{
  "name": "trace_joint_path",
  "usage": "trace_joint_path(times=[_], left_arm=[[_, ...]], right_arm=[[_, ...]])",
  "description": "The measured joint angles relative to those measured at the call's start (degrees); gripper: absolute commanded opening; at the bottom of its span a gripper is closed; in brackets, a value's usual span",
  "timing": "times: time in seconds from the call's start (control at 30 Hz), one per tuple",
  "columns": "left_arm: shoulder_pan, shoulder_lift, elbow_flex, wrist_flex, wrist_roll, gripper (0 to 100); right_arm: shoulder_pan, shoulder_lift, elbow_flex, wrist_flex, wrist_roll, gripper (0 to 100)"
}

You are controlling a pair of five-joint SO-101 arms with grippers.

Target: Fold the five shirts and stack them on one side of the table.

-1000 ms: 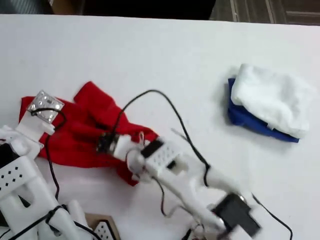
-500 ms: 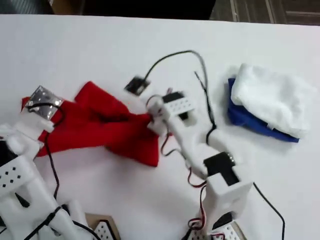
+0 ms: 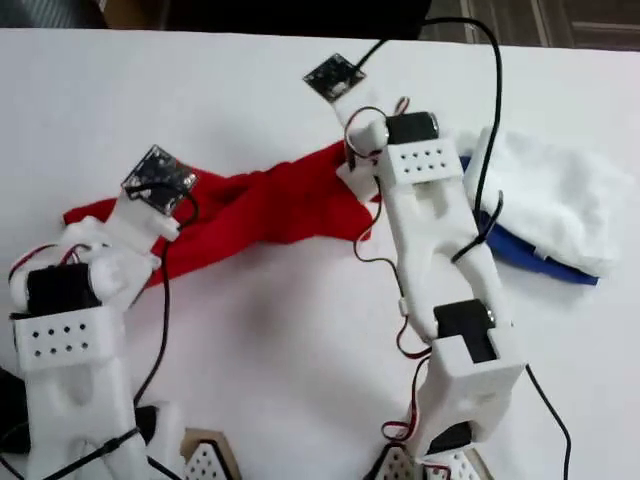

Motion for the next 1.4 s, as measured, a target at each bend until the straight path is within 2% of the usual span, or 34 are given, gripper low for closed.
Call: trace_joint_path(times=[0.2,0.4,0.53,0.7,0.87,0.97,1.1,1.17,1.3,1.4], left_arm=[[-4.0,0.0,11.5,-9.8,-3.3,3],[-7.8,0.0,20.2,-19.8,-3.7,3],[-8.3,0.0,21.4,-22.6,-3.7,3],[-8.3,-0.1,21.4,-23.6,-3.7,3],[-8.3,-0.1,21.5,-24.7,-3.9,3],[-8.3,-0.1,21.5,-24.7,-3.9,3],[-8.3,-0.1,21.5,-24.7,-3.9,3],[-8.3,-0.1,21.5,-24.7,-3.9,3],[-8.3,-0.1,21.5,-24.0,-3.9,3],[-8.3,-0.1,21.5,-23.5,-3.9,3]], right_arm=[[-0.8,0.0,0.1,5.5,0.0,17.0],[-0.6,-6.2,0.1,14.4,-0.1,9.9],[-0.6,-14.9,1.8,19.0,-3.5,5.7],[-2.7,-25.2,20.5,19.3,-2.0,2.6],[-8.0,-31.2,48.4,3.6,0.0,2.9],[-8.4,-31.2,55.8,-6.0,-0.5,7.9],[-8.6,-26.3,56.7,-13.5,-1.3,23.1],[-8.7,-22.0,56.3,-16.1,-1.3,26.5],[-8.8,-12.2,50.4,-17.5,-1.5,23.1],[-8.4,-5.1,43.5,-16.8,-1.5,15.6]])
